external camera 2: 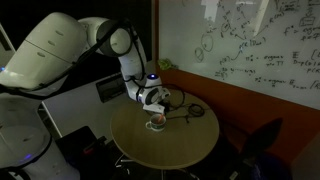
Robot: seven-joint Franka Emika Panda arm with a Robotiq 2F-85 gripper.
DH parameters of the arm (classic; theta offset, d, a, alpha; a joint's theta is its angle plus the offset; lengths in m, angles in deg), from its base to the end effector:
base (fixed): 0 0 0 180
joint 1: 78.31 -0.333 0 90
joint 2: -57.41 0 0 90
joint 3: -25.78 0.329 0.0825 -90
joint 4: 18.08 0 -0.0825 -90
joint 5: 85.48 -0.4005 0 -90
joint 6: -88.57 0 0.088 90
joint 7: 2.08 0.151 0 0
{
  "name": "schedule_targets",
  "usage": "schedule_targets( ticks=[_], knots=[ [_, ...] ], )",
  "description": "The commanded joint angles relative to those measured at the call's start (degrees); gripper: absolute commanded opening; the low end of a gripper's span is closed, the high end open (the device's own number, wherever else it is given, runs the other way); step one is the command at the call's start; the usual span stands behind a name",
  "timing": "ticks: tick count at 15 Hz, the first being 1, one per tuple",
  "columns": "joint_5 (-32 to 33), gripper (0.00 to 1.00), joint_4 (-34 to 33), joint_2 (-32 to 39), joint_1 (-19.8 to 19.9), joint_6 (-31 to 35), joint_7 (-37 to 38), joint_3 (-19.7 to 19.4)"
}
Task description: Put the marker in the cup
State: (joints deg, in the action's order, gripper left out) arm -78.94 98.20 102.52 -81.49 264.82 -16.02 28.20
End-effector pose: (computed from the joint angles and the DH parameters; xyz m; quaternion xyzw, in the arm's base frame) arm 0.6170 0.0708 0.0306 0.9678 0.2152 0.1300 0.0065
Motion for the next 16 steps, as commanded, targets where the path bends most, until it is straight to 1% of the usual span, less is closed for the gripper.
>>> schedule_targets(
  ticks=[1, 2, 3, 4, 5, 6, 8, 9, 11, 12, 13, 14, 16],
  knots=[
    [1.0, 1.00, 2.9, -5.9, -0.9, -9.5, 2.6, -1.5],
    [1.2, 1.00, 3.3, -7.1, -1.2, -11.5, 2.8, -1.8],
    [1.0, 1.00, 2.4, -6.8, 1.0, -14.2, 1.0, 0.0],
    [1.5, 1.00, 3.3, -8.6, -0.7, -15.6, 2.5, -1.8],
    [2.1, 1.00, 3.8, -9.6, -1.4, -16.8, 3.1, -2.7],
    [1.9, 1.00, 3.2, -9.3, 0.1, -18.3, 1.5, -1.5],
    [3.4, 1.00, 4.1, -11.2, -1.5, -20.2, 2.9, -3.3],
    [3.0, 1.00, 3.0, -10.2, 0.4, -21.5, 0.7, -1.7],
    [4.9, 1.00, 4.1, -11.9, -1.3, -22.8, 2.2, -3.1],
    [5.0, 1.00, 3.6, -11.4, -0.4, -23.7, 0.8, -2.3],
    [5.8, 1.00, 3.5, -11.5, -0.6, -24.2, 0.8, -2.4],
    [7.0, 1.00, 4.1, -12.4, -1.7, -24.5, 2.1, -3.3],
    [7.2, 1.00, 3.4, -11.7, -0.5, -24.8, 0.3, -2.1]
  ],
)
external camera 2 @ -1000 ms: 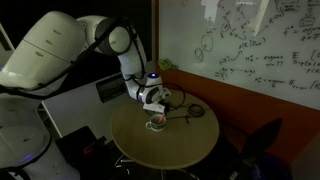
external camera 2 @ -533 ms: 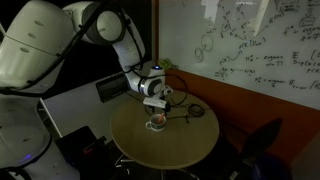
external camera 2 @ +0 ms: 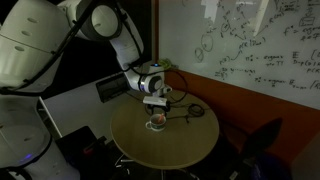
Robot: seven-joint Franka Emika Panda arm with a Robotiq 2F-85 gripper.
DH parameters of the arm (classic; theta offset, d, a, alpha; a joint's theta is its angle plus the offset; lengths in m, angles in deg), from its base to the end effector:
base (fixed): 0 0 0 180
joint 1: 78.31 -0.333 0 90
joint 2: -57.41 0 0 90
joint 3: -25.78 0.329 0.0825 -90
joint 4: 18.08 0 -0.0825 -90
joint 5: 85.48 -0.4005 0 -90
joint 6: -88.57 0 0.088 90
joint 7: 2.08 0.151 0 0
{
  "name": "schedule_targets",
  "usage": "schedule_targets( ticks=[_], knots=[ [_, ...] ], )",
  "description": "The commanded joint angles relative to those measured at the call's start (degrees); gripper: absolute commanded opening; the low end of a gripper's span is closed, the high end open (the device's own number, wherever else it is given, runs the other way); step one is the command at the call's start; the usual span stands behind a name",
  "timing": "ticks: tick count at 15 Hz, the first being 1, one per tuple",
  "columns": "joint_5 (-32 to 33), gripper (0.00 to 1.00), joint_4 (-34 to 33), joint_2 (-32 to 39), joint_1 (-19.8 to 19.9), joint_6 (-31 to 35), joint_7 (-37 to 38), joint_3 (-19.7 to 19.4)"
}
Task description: Put the marker in the cup
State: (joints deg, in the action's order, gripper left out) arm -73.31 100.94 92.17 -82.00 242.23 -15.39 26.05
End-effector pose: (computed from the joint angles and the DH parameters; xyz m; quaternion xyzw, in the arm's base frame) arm 0.5922 0.0437 0.0821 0.9690 0.2429 -0.0046 0.0454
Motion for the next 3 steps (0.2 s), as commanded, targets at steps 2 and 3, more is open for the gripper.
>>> schedule_targets(
  ticks=[2, 3],
  knots=[
    [3.3, 1.00, 1.2, -2.0, -1.2, -1.9, 1.3, -1.0],
    [2.7, 1.00, 0.6, -1.4, -0.2, -2.4, 0.1, -0.1]
  ],
)
